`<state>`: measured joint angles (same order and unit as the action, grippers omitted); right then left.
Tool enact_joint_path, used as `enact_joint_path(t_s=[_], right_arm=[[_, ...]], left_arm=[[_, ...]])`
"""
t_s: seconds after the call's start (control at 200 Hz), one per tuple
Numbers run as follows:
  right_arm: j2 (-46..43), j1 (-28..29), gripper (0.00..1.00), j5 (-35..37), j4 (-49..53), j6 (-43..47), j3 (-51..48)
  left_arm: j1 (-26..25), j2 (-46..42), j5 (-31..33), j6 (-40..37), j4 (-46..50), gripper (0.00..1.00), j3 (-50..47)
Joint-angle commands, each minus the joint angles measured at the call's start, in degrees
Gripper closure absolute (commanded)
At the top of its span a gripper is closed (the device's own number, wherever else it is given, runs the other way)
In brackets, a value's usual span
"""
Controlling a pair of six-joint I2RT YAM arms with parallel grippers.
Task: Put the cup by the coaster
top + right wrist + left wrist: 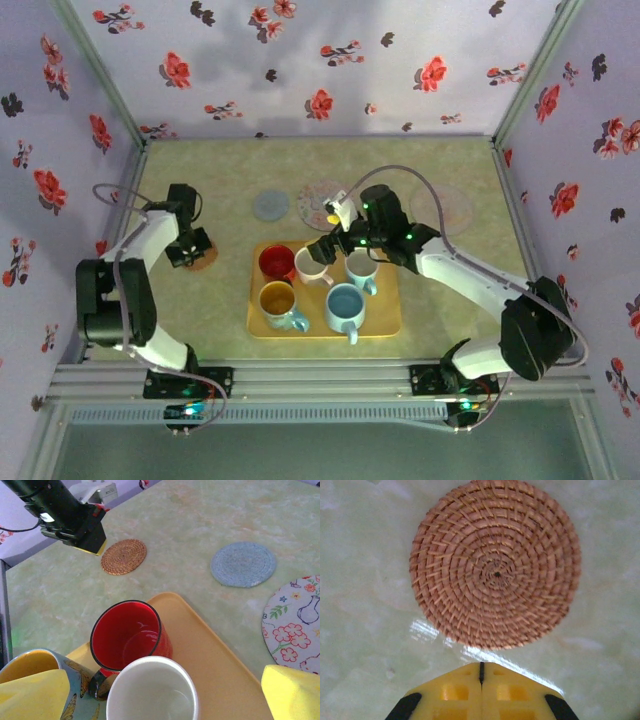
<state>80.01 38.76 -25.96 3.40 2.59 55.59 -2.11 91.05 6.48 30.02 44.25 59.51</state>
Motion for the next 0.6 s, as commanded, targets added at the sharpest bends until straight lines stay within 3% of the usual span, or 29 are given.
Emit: enact_joint_path(t_s=[0.0, 0.29, 0.595], right_arm=[[0.94, 0.5, 0.0, -0.39, -0.03, -0.12, 2.48], [3.25, 0.49, 0.0, 3.15, -2.69, -2.32, 3.23], [3.87, 0.49, 0.0, 5.62, -3.07, -2.54, 3.19]], left_arm=[[0.92, 3.96, 1.57, -1.73, -2.26, 1.0, 1.22], [1.23, 13.79, 5.08, -4.55, -2.41, 1.0, 8.16], [1.14, 21.79, 0.68, -6.62, -3.78, 1.0, 16.19]])
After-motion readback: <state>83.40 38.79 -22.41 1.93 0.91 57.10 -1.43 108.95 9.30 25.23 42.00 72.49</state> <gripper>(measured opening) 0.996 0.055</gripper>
